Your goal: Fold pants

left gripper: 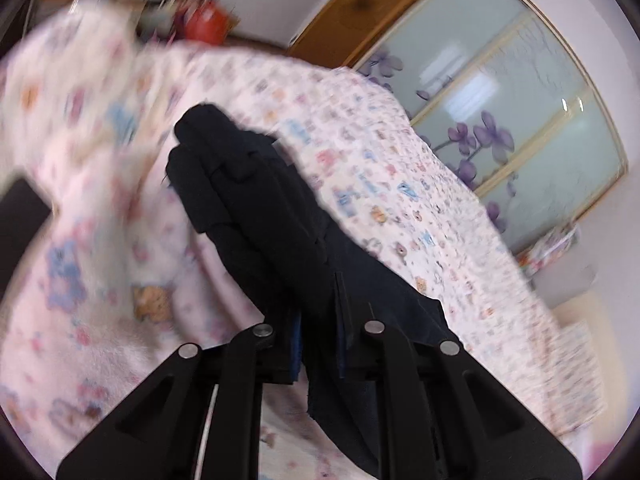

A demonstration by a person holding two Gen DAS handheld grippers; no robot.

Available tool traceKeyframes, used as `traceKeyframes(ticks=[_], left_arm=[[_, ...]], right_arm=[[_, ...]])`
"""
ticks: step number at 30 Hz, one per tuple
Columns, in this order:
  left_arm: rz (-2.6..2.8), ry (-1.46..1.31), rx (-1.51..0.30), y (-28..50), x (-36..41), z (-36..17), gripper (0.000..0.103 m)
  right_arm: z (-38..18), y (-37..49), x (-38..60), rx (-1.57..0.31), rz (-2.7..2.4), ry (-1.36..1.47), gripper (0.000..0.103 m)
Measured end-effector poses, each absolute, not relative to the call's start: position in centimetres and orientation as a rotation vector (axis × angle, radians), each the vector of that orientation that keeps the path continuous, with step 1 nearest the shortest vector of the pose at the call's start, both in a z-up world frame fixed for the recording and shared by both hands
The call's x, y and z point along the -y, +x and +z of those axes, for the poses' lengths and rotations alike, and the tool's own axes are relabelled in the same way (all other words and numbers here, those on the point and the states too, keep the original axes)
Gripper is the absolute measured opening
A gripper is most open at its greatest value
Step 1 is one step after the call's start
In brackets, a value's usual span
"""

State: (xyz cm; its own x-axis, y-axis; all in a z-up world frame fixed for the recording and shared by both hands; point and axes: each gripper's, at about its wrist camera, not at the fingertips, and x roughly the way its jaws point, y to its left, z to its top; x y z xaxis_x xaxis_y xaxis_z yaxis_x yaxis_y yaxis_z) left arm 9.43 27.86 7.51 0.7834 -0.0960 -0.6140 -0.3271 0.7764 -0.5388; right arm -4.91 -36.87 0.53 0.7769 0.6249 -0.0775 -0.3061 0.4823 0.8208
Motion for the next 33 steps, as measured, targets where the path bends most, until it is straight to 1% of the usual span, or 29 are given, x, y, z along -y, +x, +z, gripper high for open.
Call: traceKeyframes(ticks=[3,6,9,11,13,15,17,18,20,22,24,26,29,33], left_arm=[[0.13,-0.469,-0.634,10.2,-22.8,11.8,0.012],[0.088,-0.258,-0.601,10.6,-16.6,14.5,0.012],[0.005,-0.086,-0.563,10.1,-9.7,16.2,0.012],[-0.061,0.02,-0.54,9.7,-5.1,16.2,0.012],[-0.14,0.135,-0.525,8.6,-0.5,15.3,0.012],[-0.242,0.296,-0.523,6.9,5.2,13.1,0.012],[-0.318,0.479,-0.541,5.0,9.6,9.1,0.013],[-0.357,0.584,-0.57,4.1,11.9,6.6,0.013],[-0.404,0.706,-0.645,3.1,14.5,2.5,0.014],[-0.409,0.752,-0.668,2.5,15.2,-0.3,0.014],[-0.399,0.771,-0.618,2.0,15.2,-0.6,0.014],[-0.396,0.765,-0.586,1.8,15.0,0.1,0.014],[-0.401,0.678,-0.615,2.4,14.3,1.6,0.014],[-0.41,0.599,-0.508,1.1,13.7,4.6,0.013]], right_arm=[[0.8,-5.4,37.7,-0.355,0.593,0.92,0.102],[1.0,-5.5,38.1,-0.336,0.606,0.947,0.102],[1.2,-5.8,38.6,-0.315,0.61,0.961,0.102],[1.2,-6.0,38.9,-0.306,0.605,0.967,0.102],[1.0,-6.0,39.1,-0.303,0.598,0.976,0.102],[1.0,-6.2,39.2,-0.304,0.591,0.985,0.102],[0.9,-6.3,39.3,-0.308,0.583,0.991,0.102],[0.8,-6.3,39.3,-0.309,0.578,0.993,0.102],[0.7,-6.2,39.5,-0.311,0.57,0.997,0.102],[0.8,-6.3,39.6,-0.31,0.563,0.996,0.102],[0.8,-6.4,39.8,-0.307,0.56,0.993,0.102],[0.8,-6.3,39.8,-0.307,0.56,0.997,0.102],[0.5,-6.0,39.8,-0.32,0.56,1.008,0.102],[0.6,-6.0,39.7,-0.32,0.553,0.994,0.102]])
